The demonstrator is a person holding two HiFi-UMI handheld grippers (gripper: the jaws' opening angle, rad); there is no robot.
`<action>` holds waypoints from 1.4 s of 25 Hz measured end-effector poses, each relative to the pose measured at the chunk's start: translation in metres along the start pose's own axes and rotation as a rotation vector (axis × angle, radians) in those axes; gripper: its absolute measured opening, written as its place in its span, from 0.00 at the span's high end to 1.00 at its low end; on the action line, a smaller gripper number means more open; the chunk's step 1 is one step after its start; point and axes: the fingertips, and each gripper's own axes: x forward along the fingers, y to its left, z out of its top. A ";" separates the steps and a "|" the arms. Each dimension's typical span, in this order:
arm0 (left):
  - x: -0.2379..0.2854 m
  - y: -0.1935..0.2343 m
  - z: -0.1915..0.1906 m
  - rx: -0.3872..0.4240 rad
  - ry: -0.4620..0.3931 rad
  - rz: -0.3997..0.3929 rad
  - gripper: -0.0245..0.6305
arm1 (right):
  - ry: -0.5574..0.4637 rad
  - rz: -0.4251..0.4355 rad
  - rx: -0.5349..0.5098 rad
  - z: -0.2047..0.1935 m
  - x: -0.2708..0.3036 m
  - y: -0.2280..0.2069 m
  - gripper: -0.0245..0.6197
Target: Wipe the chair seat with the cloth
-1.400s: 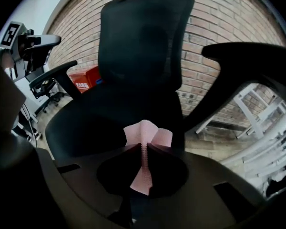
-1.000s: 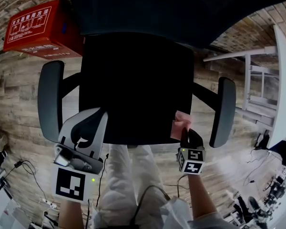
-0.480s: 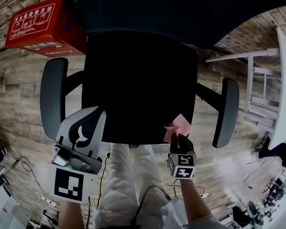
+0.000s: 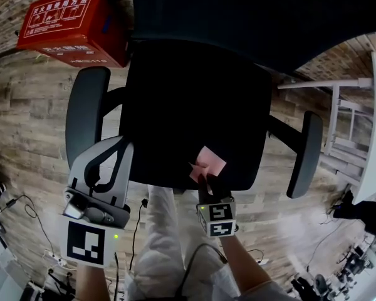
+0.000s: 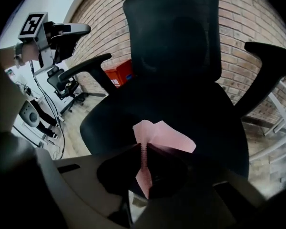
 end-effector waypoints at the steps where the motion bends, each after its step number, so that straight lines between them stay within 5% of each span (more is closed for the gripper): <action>1: -0.003 0.004 -0.002 -0.001 0.001 0.006 0.93 | -0.002 0.021 -0.012 0.004 0.004 0.011 0.88; 20: -0.041 0.061 -0.024 -0.042 -0.011 0.123 0.93 | -0.040 0.337 -0.229 0.060 0.059 0.176 0.88; 27: -0.048 0.072 -0.031 -0.054 -0.008 0.144 0.93 | -0.039 0.423 -0.318 0.065 0.068 0.204 0.88; 35: -0.050 0.069 -0.010 -0.057 -0.006 0.145 0.93 | -0.068 0.386 -0.294 0.076 0.043 0.182 0.88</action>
